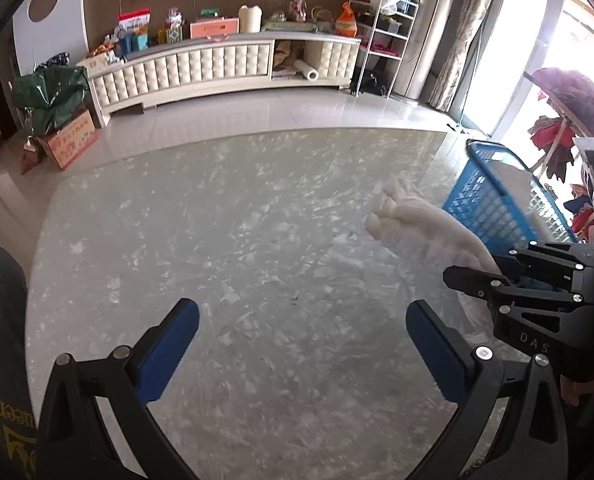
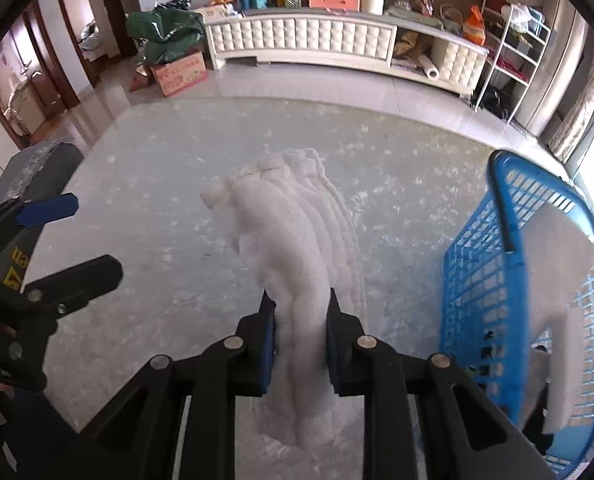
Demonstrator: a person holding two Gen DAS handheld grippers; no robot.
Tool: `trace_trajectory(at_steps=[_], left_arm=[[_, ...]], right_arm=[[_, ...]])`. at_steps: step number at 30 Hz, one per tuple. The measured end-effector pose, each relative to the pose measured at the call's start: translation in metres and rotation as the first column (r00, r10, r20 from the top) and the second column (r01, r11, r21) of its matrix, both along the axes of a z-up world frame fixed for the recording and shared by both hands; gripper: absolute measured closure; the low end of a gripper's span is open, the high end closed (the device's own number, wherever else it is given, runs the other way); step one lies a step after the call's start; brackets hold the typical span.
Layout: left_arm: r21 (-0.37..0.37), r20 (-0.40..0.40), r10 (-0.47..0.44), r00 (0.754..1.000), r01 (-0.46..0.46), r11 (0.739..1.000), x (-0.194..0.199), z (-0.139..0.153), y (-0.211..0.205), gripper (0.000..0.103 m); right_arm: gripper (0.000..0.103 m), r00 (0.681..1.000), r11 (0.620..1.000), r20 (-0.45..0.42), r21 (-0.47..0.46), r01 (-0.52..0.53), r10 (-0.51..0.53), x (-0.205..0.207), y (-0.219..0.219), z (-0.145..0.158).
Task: Organize soft objects
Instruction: 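Lift the white quilted pad with the right tool and carry it over the basket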
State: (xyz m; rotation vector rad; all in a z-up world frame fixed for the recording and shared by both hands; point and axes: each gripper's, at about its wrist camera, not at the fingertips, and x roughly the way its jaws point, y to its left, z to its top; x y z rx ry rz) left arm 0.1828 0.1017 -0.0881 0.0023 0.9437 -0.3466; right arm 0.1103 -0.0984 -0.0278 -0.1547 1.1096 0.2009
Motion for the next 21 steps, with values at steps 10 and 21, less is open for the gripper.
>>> trace_trajectory(at_steps=[10,21], left_arm=[[-0.013,0.057,0.017,0.998,-0.016,1.000,-0.038,0.043,0.003,0.000],[0.011,0.137,-0.014,0.990,0.013,1.000,-0.081,0.088,-0.024,0.000]], right_arm=[[0.083,0.996,0.999,0.083,0.012,-0.042,0.041,-0.035,0.000,0.041],[0.083,0.979,0.997,0.189,0.003,-0.079,0.077,-0.064,-0.003,0.078]])
